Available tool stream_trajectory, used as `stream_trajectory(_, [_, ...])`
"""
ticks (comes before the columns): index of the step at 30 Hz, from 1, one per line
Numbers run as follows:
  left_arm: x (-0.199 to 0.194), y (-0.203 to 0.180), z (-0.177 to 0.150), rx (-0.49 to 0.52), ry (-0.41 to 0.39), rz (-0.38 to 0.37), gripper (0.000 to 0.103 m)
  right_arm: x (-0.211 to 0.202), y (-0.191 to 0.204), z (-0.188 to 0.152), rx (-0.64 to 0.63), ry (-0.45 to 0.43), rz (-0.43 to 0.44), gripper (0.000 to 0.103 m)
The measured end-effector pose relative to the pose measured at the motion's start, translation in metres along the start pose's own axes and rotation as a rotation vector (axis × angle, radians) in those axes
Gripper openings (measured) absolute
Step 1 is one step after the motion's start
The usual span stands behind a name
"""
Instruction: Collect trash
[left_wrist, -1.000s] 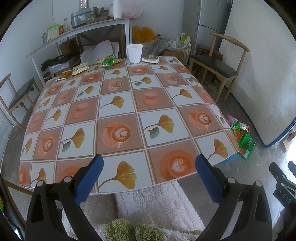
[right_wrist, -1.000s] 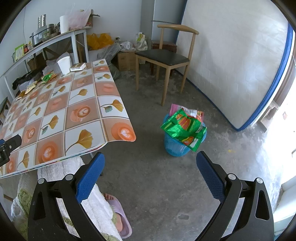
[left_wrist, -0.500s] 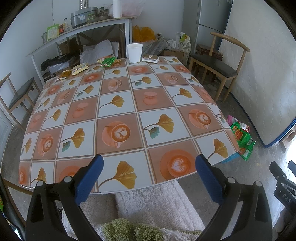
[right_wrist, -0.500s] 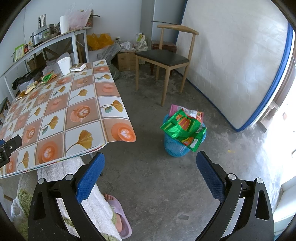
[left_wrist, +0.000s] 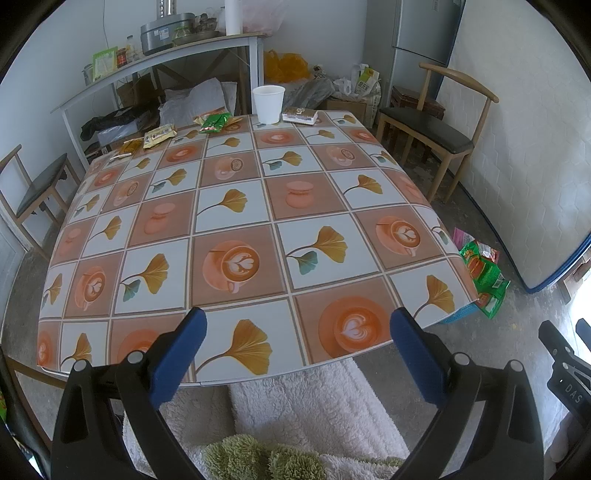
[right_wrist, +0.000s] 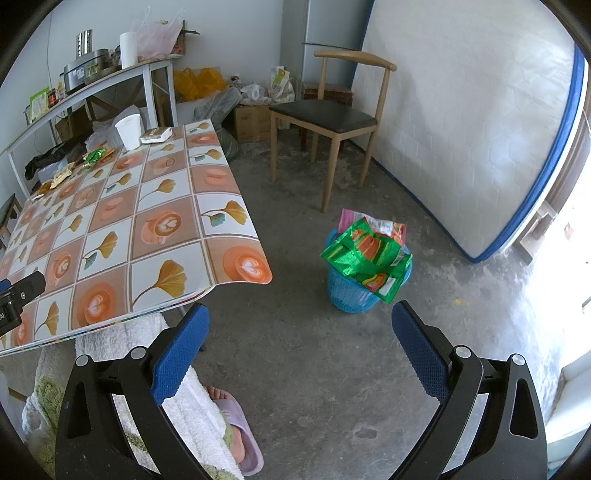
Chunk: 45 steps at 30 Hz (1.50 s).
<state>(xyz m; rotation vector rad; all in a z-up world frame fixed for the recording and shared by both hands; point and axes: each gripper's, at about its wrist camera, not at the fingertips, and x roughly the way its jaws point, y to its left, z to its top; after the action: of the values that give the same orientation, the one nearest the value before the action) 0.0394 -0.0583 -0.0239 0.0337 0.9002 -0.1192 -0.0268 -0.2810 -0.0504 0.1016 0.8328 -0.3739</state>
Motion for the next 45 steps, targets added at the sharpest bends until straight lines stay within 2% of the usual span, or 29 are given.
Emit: stream_trajectory(45, [-0.0009, 0.0030, 0.0006, 0.000, 0.001, -0.002, 0.097, -0.0018, 0.0019, 0.0054, -0.008, -0.006, 0.000, 0.095])
